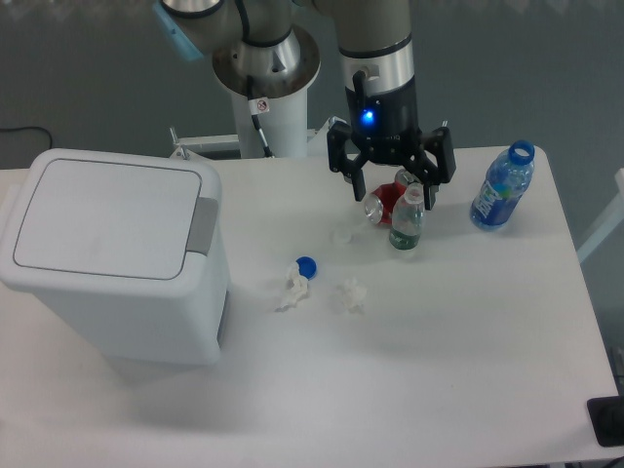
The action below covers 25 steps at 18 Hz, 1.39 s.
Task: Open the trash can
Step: 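Raise the open gripper up from above the red can and bottles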
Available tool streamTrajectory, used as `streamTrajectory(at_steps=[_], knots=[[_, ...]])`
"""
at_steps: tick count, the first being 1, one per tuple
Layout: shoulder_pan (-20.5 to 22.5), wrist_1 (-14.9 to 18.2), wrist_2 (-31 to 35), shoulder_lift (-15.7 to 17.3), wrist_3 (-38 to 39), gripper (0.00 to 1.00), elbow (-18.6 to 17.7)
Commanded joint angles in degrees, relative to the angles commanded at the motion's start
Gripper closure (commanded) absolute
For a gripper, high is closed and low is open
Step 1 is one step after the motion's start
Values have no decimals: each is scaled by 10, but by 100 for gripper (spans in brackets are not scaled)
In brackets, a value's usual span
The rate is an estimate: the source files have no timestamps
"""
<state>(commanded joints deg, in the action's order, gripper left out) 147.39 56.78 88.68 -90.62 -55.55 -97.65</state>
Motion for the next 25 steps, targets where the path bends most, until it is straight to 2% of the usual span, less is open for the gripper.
streamTrajectory(at_steps=[7,14,19,20,22,23,25], knots=[[-4,-2,2,3,3,0,-18],[-5,0,3,-3,43,0,-25],[-12,0,0,-10,44,1,-23],[-15,0,1,-10,44,4,-23],[-16,-1,-1,-15,50,16,-18],[-18,-1,-1,-18,57,26,-13],[-19,0,-1,-19,74,36,-6]])
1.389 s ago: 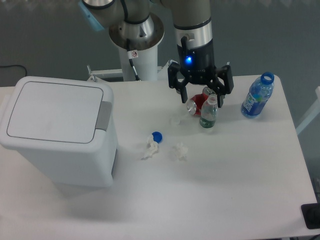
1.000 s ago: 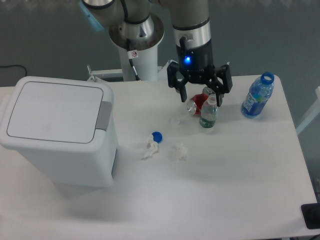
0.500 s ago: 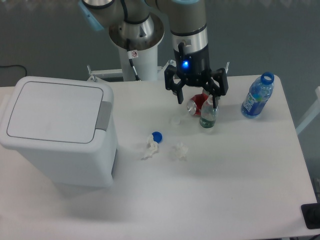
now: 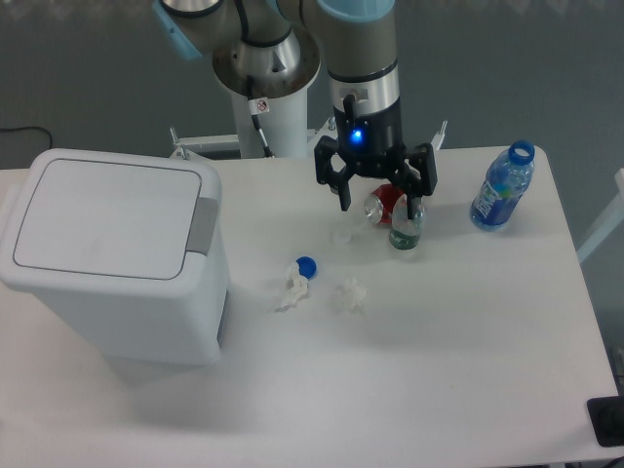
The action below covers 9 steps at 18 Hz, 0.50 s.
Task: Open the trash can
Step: 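Raise the open gripper up from above the red can and bottles, then move the gripper over to the lid edge of the white trash can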
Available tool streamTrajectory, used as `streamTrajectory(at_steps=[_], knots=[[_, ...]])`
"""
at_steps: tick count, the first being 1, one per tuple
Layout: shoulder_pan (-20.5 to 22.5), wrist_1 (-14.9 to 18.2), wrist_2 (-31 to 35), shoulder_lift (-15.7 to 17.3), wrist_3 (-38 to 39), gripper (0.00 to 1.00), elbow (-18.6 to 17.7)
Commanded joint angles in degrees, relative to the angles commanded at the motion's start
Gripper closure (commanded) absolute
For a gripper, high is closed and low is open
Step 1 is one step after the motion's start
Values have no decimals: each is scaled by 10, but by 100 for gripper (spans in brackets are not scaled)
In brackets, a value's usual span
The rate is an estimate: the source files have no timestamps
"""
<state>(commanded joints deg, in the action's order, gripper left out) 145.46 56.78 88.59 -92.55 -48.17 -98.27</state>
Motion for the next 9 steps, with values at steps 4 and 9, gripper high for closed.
streamTrajectory(at_steps=[4,9], knots=[[-18,3,-3,-1,53,56,11],[-35,2,-11,-2,132,58,35]])
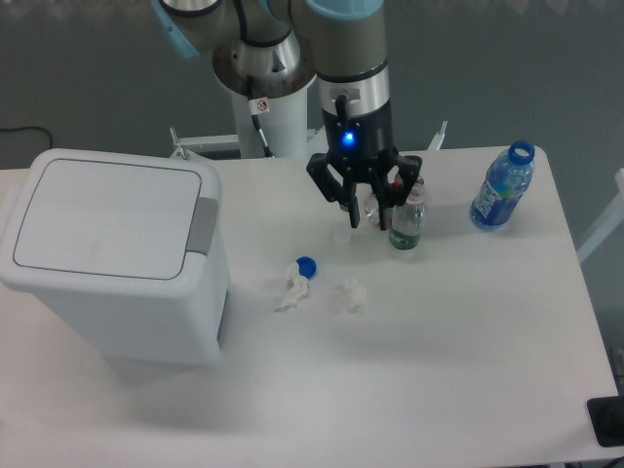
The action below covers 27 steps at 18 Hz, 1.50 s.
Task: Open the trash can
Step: 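Move the gripper over to the lid edge of the white trash can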
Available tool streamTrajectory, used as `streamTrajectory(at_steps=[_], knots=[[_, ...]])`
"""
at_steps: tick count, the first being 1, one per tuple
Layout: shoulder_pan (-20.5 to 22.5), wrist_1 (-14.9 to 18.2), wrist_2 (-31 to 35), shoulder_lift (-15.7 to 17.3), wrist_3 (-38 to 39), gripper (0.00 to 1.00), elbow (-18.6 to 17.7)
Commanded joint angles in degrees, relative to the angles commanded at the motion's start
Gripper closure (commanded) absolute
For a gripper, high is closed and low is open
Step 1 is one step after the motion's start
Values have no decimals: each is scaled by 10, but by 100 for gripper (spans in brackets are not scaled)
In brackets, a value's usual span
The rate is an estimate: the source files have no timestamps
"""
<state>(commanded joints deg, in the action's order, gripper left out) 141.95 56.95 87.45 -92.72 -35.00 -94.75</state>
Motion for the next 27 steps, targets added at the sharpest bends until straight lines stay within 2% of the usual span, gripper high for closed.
streamTrajectory(at_steps=[2,3,5,13,18,23,24,27], knots=[[-9,-2,-17,-5,40,61,9],[-10,-2,-22,-5,51,65,12],[-18,-3,-25,-7,65,93,15],[-48,-3,-61,-7,87,93,31],[-82,-3,-75,-8,98,93,27],[-85,-1,-113,-4,117,92,22],[-86,-1,-115,-3,118,86,22],[-86,1,-126,0,118,85,22]])
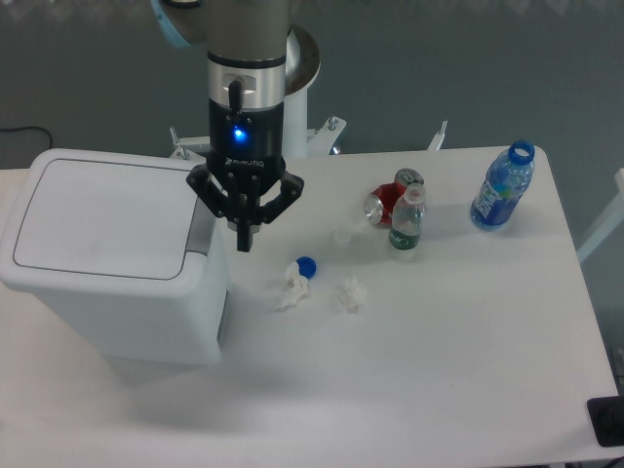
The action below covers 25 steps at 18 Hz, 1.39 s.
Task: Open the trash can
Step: 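Move the gripper over to the lid edge of the white trash can, then lower the gripper onto the lid edge and press against it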
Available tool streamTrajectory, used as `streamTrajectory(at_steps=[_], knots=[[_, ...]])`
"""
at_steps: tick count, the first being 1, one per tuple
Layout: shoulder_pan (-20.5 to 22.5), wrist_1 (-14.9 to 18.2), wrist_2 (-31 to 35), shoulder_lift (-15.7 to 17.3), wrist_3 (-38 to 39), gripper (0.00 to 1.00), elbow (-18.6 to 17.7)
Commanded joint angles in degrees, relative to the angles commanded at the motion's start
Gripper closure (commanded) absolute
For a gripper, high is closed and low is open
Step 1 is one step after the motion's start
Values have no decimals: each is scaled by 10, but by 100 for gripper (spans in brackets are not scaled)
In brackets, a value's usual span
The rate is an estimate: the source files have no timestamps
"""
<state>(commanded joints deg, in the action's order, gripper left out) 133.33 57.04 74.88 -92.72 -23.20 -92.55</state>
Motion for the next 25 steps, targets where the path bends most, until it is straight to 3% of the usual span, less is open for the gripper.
streamTrajectory(at_steps=[25], knots=[[2,2,-45,25,24,85,-34]])
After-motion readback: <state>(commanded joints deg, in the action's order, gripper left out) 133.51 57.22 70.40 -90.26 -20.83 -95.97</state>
